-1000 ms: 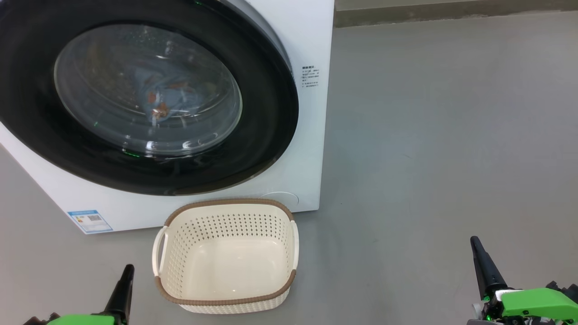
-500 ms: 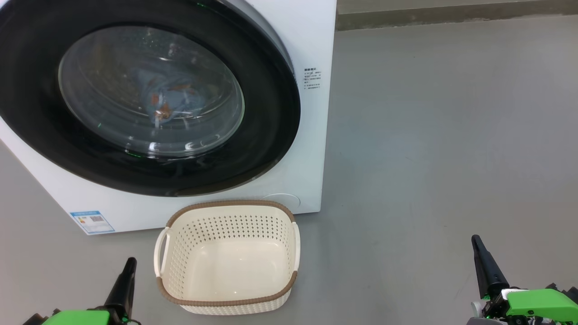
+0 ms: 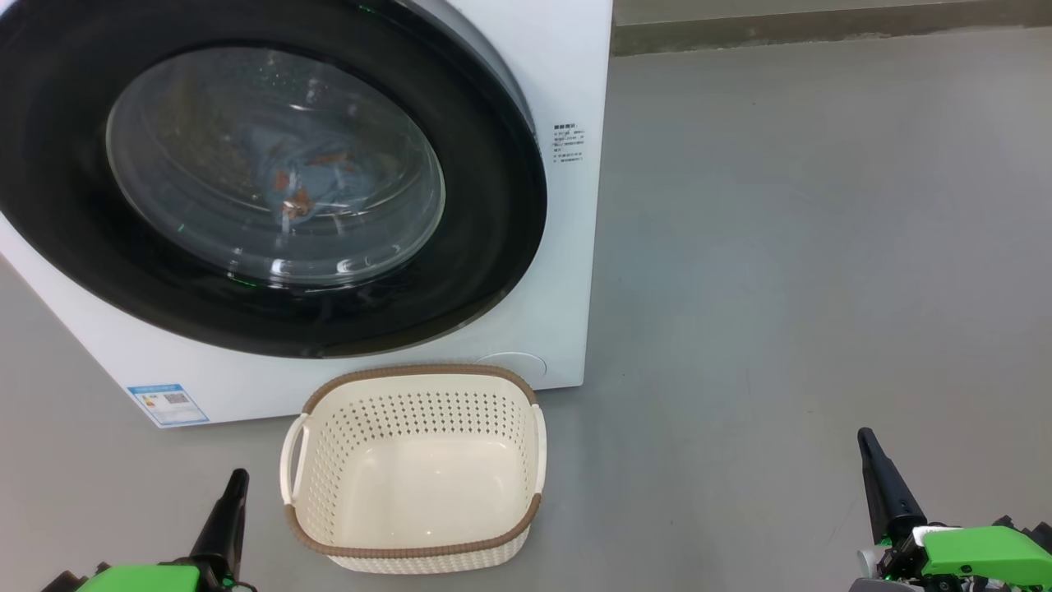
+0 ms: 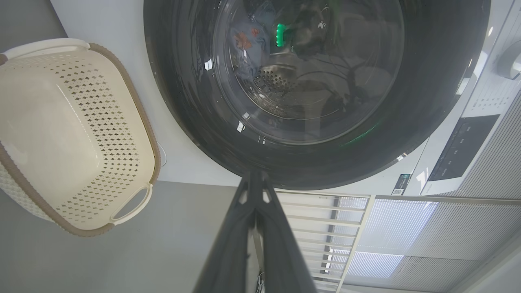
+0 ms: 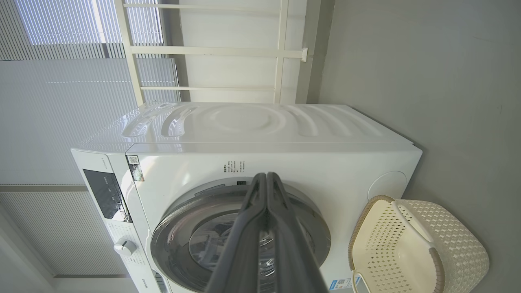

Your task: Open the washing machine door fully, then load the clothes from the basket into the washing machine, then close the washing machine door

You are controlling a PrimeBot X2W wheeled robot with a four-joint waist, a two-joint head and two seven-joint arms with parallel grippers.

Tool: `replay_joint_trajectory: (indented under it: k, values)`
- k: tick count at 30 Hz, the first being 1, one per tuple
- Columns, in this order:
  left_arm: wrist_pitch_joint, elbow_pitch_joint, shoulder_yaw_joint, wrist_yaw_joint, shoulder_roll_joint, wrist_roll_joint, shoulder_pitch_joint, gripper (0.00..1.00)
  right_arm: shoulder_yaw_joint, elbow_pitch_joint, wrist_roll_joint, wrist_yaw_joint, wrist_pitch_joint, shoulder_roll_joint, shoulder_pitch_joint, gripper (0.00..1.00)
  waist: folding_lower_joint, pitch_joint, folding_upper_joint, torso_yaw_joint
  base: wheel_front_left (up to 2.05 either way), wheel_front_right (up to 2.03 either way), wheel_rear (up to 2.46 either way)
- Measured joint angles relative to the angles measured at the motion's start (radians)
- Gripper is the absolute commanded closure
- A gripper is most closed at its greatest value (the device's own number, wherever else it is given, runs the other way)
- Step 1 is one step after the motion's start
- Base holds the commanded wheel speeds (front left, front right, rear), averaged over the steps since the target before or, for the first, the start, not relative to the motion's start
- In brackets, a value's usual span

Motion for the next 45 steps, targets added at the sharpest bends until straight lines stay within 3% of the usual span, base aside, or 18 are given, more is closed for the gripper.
replay_joint_trajectory:
  k: [45]
  values:
    - [0.000, 0.000, 0.000, 0.000, 0.000, 0.000, 0.000, 1.00, -0.011, 0.000, 0.000, 0.000, 0.002, 0.004, 0.000, 1.00, 0.0000, 0.000, 0.0000, 0.000, 0.00, 0.00, 0.00]
